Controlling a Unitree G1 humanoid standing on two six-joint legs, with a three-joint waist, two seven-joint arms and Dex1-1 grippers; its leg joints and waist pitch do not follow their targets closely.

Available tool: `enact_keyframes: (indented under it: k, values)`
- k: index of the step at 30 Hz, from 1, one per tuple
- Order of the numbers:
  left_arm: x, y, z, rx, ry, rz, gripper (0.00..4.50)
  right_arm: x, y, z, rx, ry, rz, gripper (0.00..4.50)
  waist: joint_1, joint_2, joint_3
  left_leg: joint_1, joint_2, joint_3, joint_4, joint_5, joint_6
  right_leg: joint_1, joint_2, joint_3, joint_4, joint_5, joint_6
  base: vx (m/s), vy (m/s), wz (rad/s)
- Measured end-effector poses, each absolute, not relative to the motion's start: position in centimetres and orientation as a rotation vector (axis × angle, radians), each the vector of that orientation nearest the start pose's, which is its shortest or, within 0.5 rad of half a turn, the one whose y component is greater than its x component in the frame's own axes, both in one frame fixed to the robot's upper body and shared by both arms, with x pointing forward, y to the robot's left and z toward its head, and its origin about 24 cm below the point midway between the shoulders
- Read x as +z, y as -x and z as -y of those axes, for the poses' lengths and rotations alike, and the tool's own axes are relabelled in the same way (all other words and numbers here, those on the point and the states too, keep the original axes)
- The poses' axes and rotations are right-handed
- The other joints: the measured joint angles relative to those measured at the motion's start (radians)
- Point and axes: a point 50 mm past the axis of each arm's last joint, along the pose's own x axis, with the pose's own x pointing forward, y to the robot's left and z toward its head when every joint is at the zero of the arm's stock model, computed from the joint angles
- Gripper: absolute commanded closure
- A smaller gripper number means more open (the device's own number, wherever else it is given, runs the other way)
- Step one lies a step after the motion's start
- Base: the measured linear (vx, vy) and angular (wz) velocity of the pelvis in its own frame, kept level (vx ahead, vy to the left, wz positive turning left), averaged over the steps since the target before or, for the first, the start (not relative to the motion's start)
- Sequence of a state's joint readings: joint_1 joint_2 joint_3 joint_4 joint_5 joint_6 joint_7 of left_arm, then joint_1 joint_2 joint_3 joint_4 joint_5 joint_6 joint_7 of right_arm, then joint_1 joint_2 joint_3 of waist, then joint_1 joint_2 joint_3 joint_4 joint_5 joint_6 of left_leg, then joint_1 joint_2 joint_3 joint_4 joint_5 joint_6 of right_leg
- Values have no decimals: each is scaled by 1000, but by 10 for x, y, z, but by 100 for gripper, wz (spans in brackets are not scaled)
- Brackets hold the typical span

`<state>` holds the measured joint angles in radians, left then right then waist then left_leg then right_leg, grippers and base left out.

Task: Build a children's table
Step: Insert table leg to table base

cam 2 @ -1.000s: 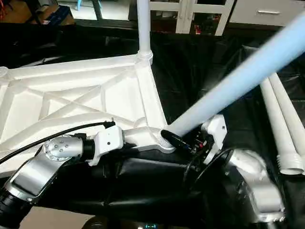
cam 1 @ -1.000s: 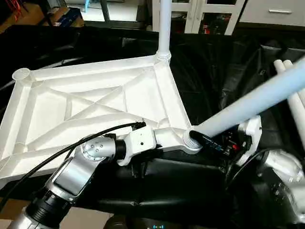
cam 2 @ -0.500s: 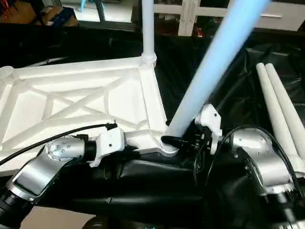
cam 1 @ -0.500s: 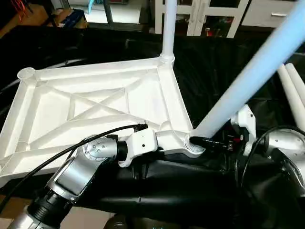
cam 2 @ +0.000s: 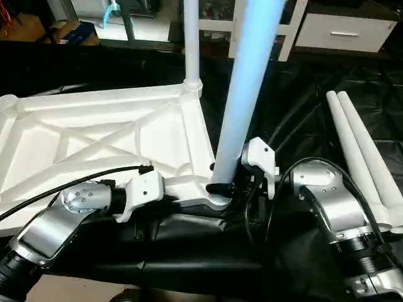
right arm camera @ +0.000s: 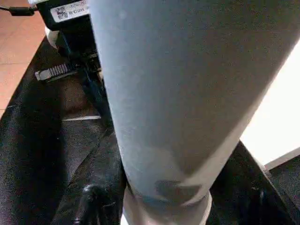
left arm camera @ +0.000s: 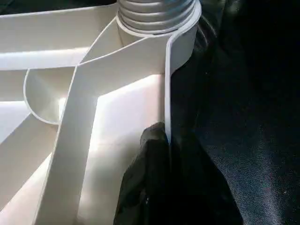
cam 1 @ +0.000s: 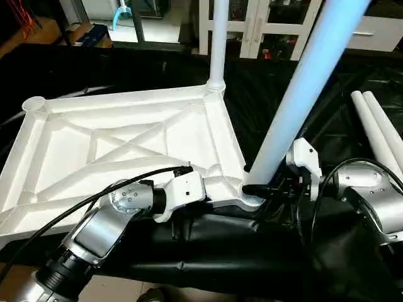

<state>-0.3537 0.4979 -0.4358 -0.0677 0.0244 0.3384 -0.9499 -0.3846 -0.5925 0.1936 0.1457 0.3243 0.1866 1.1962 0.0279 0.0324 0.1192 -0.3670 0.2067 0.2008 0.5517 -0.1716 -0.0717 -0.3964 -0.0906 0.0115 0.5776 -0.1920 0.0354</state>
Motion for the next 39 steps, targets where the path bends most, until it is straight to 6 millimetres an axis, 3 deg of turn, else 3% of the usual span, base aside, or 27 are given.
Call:
enact_keyframes:
  k: [10,22,24,28,31,34,36,39]
  values:
    - [72,-262,-111,-1226,-585,-339,450,85,-281,163,1217,206,-139,259,-23,-13,3,2,-1,-2,-2,-1,-1,-5,0,0,-2,-3,4,0,0,0]
    - [72,-264,-110,-1166,-537,-373,450,77,-277,153,1038,141,-87,260,-26,-15,10,10,-12,-14,-22,-2,-3,-8,-1,0,-34,-4,7,0,0,0]
    - [72,-266,-107,-1142,-514,-381,450,76,-280,151,979,134,-74,260,-29,-14,13,9,-19,-26,-23,-2,-3,-10,-1,0,-39,-4,7,0,0,0]
    - [75,-275,-94,-1032,-448,-393,450,77,-295,141,787,107,-36,260,-41,-17,19,7,-27,-35,-23,-2,-3,-17,-3,0,-43,-5,8,0,0,0]
    - [78,-284,-79,-939,-403,-383,450,80,-310,133,625,75,-9,260,-49,-7,25,0,-34,-48,-23,-2,-3,-21,-3,-2,-54,-5,8,0,0,0]
    - [80,-292,-66,-860,-339,-396,450,83,-324,126,502,58,-5,260,-50,-6,33,0,-36,-50,-23,-2,-3,-24,-3,-2,-55,-5,8,-34,3,-3]
    - [84,-299,-56,-794,-287,-408,450,87,-336,121,413,57,-1,260,-52,-4,43,0,-35,-53,-23,-2,-3,-25,-3,-12,-60,-8,10,-67,-5,-4]
    - [87,-303,-47,-731,-226,-410,450,92,-346,115,330,64,21,260,-55,13,57,-1,-34,-70,-34,-2,-3,-9,-11,-55,-89,-16,6,-36,6,-8]
